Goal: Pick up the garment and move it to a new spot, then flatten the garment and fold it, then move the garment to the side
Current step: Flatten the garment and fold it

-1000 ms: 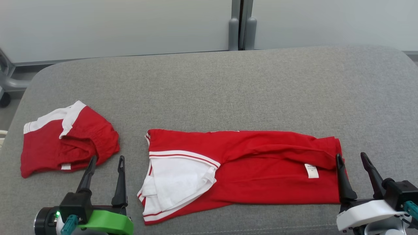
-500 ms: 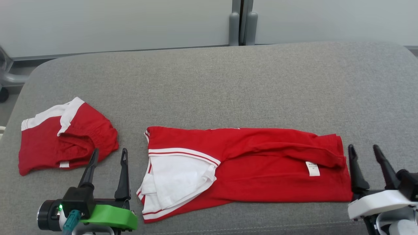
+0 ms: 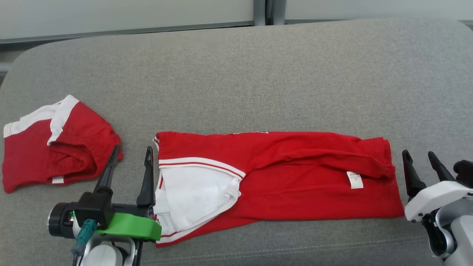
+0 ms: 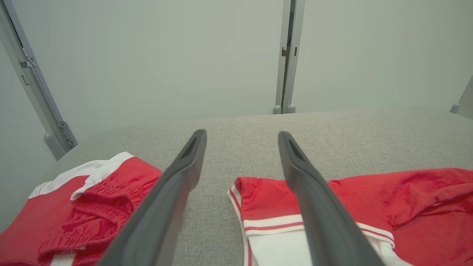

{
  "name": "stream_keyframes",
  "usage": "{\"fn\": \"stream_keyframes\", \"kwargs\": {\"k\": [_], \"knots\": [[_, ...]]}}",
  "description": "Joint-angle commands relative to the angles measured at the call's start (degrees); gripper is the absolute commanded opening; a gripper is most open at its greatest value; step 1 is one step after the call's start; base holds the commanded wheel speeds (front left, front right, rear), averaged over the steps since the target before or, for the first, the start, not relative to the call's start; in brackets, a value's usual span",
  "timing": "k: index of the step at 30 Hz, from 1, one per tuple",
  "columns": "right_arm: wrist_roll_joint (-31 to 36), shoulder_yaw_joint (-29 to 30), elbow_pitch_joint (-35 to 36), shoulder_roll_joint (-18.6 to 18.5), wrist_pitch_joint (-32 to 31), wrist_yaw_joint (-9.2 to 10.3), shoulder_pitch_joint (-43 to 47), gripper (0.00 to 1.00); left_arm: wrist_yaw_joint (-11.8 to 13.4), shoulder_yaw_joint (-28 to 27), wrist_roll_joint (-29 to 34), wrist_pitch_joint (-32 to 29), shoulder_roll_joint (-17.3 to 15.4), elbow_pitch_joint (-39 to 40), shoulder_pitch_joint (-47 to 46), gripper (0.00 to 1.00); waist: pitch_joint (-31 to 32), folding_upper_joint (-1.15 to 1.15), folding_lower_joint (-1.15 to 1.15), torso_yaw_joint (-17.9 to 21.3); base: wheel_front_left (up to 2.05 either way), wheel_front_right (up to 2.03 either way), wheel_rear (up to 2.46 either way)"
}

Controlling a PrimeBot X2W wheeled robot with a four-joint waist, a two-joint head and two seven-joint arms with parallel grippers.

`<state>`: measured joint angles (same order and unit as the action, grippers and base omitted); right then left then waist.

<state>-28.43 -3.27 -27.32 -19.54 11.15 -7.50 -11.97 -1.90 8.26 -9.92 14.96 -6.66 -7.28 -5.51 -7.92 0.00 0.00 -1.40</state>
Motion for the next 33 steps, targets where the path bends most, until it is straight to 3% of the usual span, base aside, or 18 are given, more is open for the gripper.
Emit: {"fn": "stream_keyframes", "kwargs": {"k": [1,13,20,21,22,24,33], "knots": [[-0.89,-0.7,-0.69,-0.27,-0.32,0.02,-0.91,1.0,-0.23,0.01,0.42,0.16,0.04,0.04,-0.91,1.0,-1.48,0.0,0.0,-0.17,0.0,0.0,0.0],[-13.56,-12.46,-9.23,-2.8,-5.47,0.02,-6.48,1.0,-1.86,-0.14,1.44,0.16,1.67,-1.1,-3.3,1.0,-4.43,0.0,0.0,-1.66,0.0,0.0,0.0],[-21.16,-18.19,-7.96,-4.15,-12.59,0.0,-6.21,1.0,-2.27,-0.47,1.75,0.16,2.33,-1.04,-3.61,1.0,-4.93,0.0,0.0,-1.37,0.0,0.0,0.0],[-21.9,-18.93,-7.43,-4.44,-13.37,-0.01,-6.24,0.84,-2.34,-0.53,1.75,0.16,2.42,-1.04,-3.61,1.0,-5.01,0.0,0.0,-1.26,0.0,0.0,0.0],[-22.87,-19.74,-6.98,-4.63,-14.5,-0.01,-6.23,0.46,-2.43,-0.52,1.72,0.16,2.52,-1.07,-3.69,1.0,-5.06,0.0,0.0,-1.21,0.0,0.0,0.0],[-23.75,-20.7,-6.16,-5.5,-15.34,-0.01,-6.37,0.0,-2.6,-0.51,1.73,0.16,2.65,-1.12,-3.89,1.0,-5.16,0.0,0.0,-1.14,0.0,0.0,0.0],[-26.53,-19.58,-6.92,-8.4,-14.03,0.12,-7.41,0.0,-2.91,-0.93,1.64,0.16,3.14,-1.35,-3.7,1.0,-4.81,0.0,0.0,-1.1,0.0,0.0,0.0]]}}
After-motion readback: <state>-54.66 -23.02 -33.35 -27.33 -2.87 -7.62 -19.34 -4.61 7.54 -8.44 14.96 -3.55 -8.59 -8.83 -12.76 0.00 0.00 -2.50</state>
